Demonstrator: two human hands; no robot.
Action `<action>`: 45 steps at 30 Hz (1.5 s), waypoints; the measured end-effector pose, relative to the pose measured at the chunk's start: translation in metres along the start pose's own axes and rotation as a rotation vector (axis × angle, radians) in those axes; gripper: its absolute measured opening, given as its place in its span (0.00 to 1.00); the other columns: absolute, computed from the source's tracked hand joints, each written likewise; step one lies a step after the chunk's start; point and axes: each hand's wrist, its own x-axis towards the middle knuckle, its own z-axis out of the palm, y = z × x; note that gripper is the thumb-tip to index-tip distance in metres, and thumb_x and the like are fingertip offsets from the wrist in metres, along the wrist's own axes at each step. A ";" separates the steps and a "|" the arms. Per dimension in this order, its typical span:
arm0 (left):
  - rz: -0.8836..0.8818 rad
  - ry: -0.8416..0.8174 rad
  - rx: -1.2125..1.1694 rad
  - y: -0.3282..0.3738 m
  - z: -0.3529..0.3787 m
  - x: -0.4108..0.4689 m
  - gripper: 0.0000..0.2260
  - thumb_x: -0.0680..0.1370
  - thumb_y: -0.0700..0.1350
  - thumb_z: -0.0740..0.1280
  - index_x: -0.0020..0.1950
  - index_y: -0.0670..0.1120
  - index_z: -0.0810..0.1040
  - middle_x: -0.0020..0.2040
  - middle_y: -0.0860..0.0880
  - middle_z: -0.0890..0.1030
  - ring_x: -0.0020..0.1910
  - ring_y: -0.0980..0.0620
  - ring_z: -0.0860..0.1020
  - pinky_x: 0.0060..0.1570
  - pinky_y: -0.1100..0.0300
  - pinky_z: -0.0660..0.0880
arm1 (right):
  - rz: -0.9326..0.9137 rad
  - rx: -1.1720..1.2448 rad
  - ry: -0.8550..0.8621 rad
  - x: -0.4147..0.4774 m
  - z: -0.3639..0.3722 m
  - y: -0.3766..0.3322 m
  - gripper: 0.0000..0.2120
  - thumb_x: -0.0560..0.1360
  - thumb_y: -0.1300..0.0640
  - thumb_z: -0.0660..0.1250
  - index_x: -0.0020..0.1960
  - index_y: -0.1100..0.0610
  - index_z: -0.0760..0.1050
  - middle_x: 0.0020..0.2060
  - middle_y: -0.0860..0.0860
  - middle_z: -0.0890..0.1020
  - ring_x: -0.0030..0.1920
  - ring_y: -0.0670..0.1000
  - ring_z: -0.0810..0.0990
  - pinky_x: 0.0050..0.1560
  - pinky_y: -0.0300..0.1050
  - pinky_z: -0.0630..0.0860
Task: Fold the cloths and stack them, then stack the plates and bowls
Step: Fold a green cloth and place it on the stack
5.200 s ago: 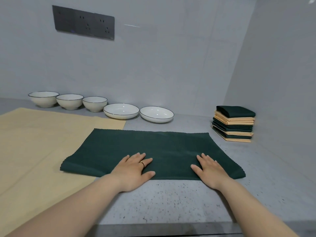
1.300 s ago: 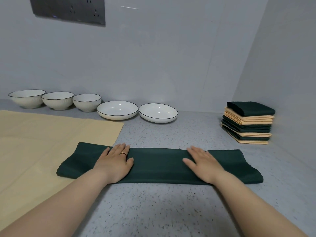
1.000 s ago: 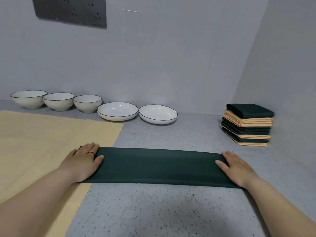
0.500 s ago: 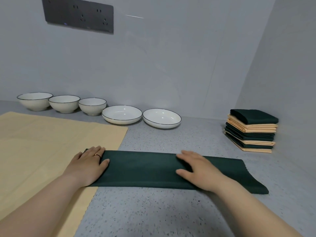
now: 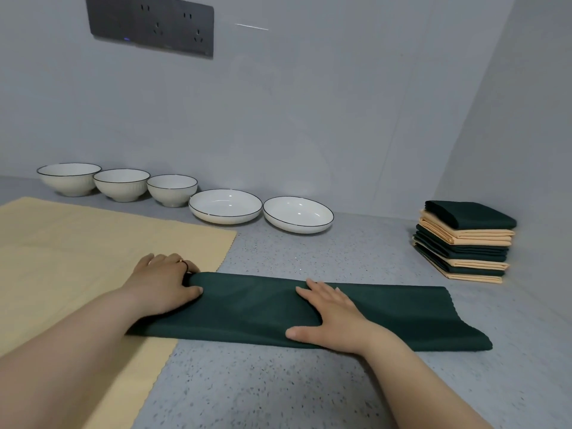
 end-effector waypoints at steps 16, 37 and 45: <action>0.125 -0.325 -0.130 0.039 -0.021 0.018 0.09 0.74 0.54 0.66 0.42 0.50 0.71 0.40 0.56 0.73 0.45 0.54 0.71 0.51 0.61 0.61 | -0.145 0.013 0.080 -0.002 0.002 0.004 0.21 0.81 0.53 0.50 0.74 0.46 0.56 0.75 0.43 0.51 0.75 0.43 0.45 0.72 0.38 0.39; 0.122 -0.125 -0.777 0.071 0.008 -0.092 0.13 0.74 0.42 0.68 0.41 0.54 0.65 0.31 0.53 0.72 0.27 0.56 0.70 0.29 0.66 0.66 | -0.204 -0.161 0.356 -0.091 0.016 0.007 0.28 0.75 0.43 0.53 0.73 0.48 0.57 0.74 0.44 0.56 0.74 0.43 0.51 0.67 0.30 0.33; -0.028 -0.052 -0.913 0.072 0.011 -0.111 0.10 0.74 0.39 0.69 0.39 0.48 0.69 0.40 0.44 0.78 0.31 0.51 0.73 0.31 0.62 0.70 | -0.335 -0.223 0.289 -0.149 0.076 -0.050 0.40 0.62 0.27 0.55 0.67 0.49 0.64 0.67 0.44 0.72 0.68 0.41 0.67 0.70 0.57 0.50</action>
